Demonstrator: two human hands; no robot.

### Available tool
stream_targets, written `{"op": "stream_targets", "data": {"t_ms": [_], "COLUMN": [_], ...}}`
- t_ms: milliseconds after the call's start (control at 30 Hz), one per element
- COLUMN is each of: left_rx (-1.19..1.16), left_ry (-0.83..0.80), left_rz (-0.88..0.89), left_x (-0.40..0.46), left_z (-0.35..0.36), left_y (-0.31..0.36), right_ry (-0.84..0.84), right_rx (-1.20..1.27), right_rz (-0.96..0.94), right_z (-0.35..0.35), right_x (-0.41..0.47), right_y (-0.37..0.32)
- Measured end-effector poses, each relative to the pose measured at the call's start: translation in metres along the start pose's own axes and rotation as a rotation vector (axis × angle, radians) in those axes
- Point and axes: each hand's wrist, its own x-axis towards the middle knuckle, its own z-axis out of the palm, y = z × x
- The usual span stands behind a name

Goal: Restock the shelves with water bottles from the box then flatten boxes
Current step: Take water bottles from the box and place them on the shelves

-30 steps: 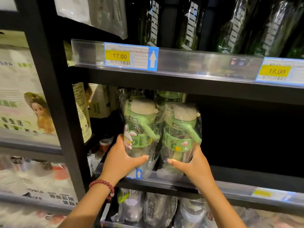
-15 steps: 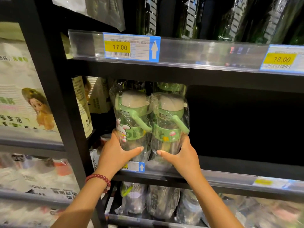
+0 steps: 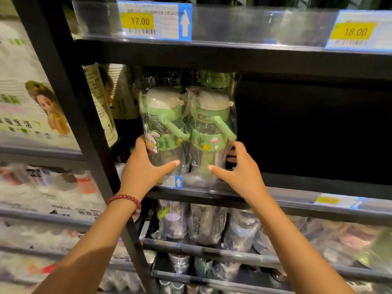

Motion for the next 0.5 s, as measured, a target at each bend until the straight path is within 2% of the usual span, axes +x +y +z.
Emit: {"op": "stream_targets", "data": {"t_ms": [100, 267, 367, 500], "left_rx": [0.026, 0.322, 0.451, 0.596], "left_ry": [0.114, 0.24, 0.203, 0.155], "left_rz": [0.021, 0.073, 0.067, -0.038], "left_x": [-0.024, -0.091, -0.151, -0.241], "left_z": [-0.001, 0.004, 0.022, 0.055], "left_y": [0.003, 0.006, -0.003, -0.01], "right_ry": [0.042, 0.094, -0.005, -0.202], "right_rx": [-0.114, -0.386, -0.424, -0.415], "right_rz": [-0.084, -0.384, -0.53, -0.571], "right_z": [-0.003, 0.0, 0.011, 0.024], "right_x": [-0.016, -0.06, -0.099, -0.157], "right_y": [0.006, 0.024, 0.046, 0.082]}}
